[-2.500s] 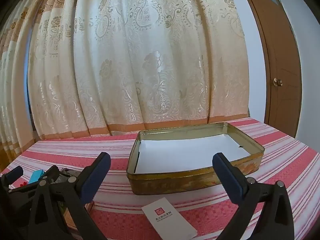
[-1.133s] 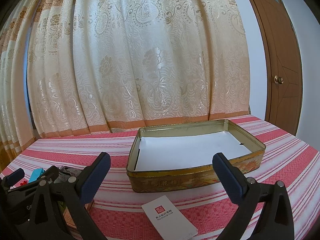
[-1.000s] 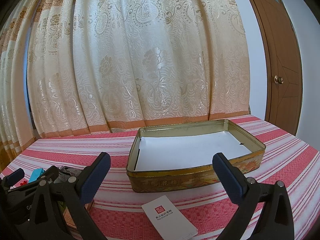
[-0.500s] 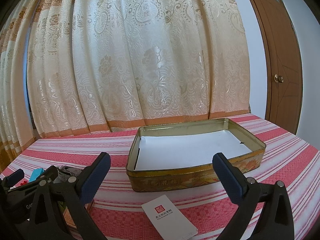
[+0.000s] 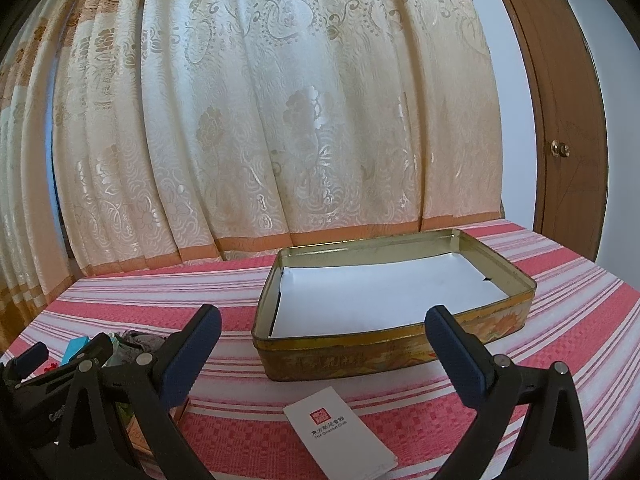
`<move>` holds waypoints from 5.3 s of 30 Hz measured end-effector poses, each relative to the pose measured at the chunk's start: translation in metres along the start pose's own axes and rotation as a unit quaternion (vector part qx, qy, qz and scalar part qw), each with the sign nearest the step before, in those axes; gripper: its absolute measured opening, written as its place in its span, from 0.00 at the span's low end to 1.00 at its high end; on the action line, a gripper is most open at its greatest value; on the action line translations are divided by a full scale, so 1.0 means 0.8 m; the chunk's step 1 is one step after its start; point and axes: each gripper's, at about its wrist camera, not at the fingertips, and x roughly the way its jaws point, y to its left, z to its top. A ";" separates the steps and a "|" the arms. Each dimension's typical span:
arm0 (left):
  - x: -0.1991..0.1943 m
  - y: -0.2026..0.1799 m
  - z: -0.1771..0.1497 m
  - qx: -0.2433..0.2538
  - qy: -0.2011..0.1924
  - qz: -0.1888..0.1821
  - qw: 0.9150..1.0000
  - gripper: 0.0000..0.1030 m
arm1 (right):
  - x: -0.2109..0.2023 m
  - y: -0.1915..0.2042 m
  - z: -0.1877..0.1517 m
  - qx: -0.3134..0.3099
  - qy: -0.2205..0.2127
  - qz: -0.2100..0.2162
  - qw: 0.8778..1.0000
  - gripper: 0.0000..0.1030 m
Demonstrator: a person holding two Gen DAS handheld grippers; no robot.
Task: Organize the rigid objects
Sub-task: 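Grasp the white plug charger with the left gripper while the right grasps the white card box, then carry the charger and card box with both grippers over the gold tin tray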
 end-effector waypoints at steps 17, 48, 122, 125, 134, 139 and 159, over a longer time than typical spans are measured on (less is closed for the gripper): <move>-0.020 -0.004 -0.009 0.029 0.009 0.008 1.000 1.00 | -0.014 -0.039 0.004 0.013 0.044 0.021 0.999 1.00; -0.038 0.027 -0.055 0.033 0.121 -0.077 0.989 0.93 | 0.052 -0.036 -0.043 -0.094 0.254 0.099 0.958 0.80; -0.046 -0.052 0.020 0.066 0.073 -0.210 0.973 0.56 | 0.051 -0.125 0.045 -0.027 0.121 0.089 0.988 0.43; -0.042 -0.084 0.032 0.075 0.058 -0.230 0.969 0.56 | 0.078 -0.145 0.054 -0.022 0.111 0.058 0.992 0.43; 0.006 -0.198 0.049 0.103 0.041 -0.262 0.959 0.56 | 0.114 -0.177 0.047 -0.021 0.090 -0.006 0.996 0.43; 0.039 -0.246 0.038 0.115 0.059 -0.266 0.955 0.56 | 0.121 -0.185 0.044 -0.023 0.096 -0.015 0.995 0.43; 0.077 -0.273 0.016 0.147 0.065 -0.197 0.967 0.57 | 0.143 -0.189 0.040 -0.009 0.146 -0.004 0.989 0.51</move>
